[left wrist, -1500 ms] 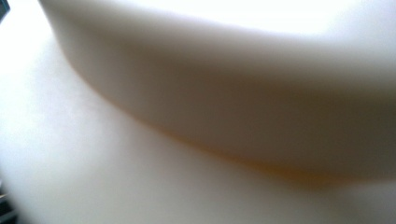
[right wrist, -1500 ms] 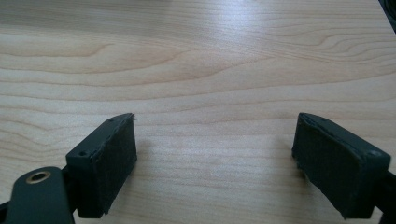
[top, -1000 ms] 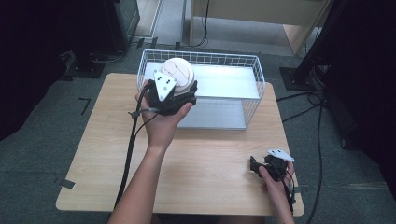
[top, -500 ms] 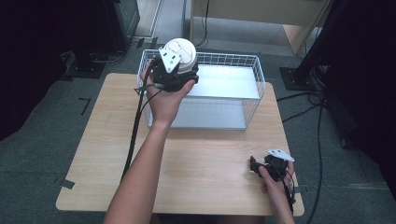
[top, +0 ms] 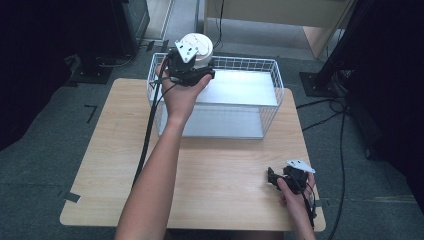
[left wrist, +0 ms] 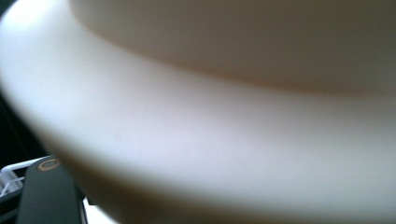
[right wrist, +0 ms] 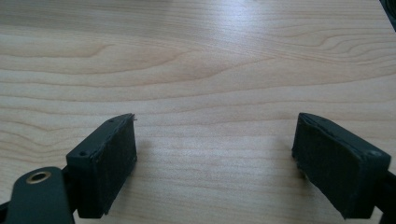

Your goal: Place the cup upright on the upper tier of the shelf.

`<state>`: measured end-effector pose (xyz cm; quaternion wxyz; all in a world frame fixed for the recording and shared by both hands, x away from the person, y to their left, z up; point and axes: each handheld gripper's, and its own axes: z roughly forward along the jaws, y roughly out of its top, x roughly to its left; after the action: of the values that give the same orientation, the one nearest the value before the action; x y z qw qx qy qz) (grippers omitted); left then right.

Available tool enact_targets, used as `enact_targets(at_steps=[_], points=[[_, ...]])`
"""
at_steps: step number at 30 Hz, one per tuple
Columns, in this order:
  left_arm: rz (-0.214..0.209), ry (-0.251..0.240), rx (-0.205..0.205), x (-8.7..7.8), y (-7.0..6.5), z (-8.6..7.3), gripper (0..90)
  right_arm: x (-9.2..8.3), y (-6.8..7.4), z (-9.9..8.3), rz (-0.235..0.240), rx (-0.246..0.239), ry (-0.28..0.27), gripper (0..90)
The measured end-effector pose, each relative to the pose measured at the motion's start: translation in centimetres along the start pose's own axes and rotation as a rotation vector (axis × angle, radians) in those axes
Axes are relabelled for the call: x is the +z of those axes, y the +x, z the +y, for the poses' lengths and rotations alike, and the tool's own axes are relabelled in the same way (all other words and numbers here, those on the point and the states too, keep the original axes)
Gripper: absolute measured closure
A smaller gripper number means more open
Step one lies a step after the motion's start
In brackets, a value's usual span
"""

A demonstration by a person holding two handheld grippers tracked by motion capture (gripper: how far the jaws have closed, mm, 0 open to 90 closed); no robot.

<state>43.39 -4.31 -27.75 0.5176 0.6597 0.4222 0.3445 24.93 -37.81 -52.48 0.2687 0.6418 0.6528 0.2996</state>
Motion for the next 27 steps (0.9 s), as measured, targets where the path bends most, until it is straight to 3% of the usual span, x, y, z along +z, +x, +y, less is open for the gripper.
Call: enact_targets(at_steps=[15,27], points=[[-0.029,-0.013,-0.042,1.4,0.5,-0.4,15.3,0.0,0.0,0.0,-0.004,-0.006,-0.001,13.7],[-0.031,0.017,-0.022,1.5,0.3,-0.8,14.5,0.0,-0.1,0.0,0.001,-0.01,-0.002,13.8]])
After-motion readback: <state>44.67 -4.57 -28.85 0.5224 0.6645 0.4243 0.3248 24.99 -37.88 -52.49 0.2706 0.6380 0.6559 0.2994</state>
